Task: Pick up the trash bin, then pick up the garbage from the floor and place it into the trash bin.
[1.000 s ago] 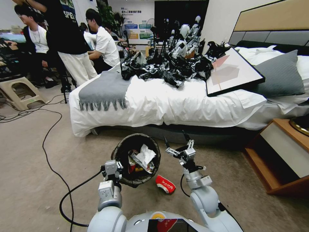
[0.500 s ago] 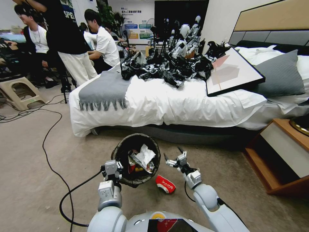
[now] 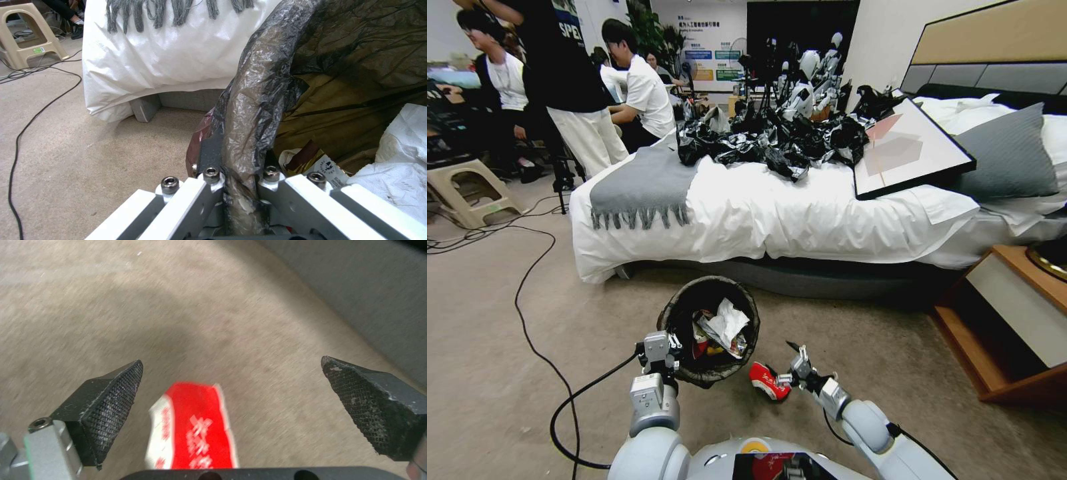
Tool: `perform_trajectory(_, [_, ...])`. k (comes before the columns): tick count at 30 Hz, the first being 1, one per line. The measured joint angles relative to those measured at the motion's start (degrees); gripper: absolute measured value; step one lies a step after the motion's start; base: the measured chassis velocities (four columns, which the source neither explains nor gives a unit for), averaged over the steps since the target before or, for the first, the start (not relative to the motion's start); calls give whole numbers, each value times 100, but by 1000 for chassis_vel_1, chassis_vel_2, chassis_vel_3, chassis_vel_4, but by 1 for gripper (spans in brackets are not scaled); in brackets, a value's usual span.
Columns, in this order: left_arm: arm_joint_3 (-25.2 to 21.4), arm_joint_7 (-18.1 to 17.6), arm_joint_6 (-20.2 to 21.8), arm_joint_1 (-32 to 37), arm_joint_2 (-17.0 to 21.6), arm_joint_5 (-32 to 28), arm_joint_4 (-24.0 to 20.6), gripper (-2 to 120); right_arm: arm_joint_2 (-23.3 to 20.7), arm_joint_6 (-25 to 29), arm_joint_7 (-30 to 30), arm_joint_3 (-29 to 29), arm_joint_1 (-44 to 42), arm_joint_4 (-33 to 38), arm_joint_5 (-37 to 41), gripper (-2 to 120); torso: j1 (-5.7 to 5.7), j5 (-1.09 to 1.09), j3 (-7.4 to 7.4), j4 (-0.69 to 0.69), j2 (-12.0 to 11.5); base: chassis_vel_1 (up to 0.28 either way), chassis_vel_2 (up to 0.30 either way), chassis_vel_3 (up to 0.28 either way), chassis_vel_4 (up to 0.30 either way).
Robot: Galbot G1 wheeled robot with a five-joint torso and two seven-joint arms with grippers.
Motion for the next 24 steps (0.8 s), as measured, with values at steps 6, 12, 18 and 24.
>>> perform_trajectory(6, [0,0,0,0,0,0,0,0,84,111,-223,-27,-30,-121,-56,100,0,-2,0,0,0,0,0,0,0])
perform_trajectory(12, [0,0,0,0,0,0,0,0,105,321,-712,-12,-14,-331,-130,100,0,-1,0,0,0,0,0,0,0])
perform_trajectory(18, [0,0,0,0,0,0,0,0,142,513,-1217,58,54,-515,-124,100,0,-1,0,1,0,0,0,0,0])
perform_trajectory(24, [0,0,0,0,0,0,0,0,238,640,-1404,73,153,-870,-114,100,0,-1,0,0,0,0,0,0,0])
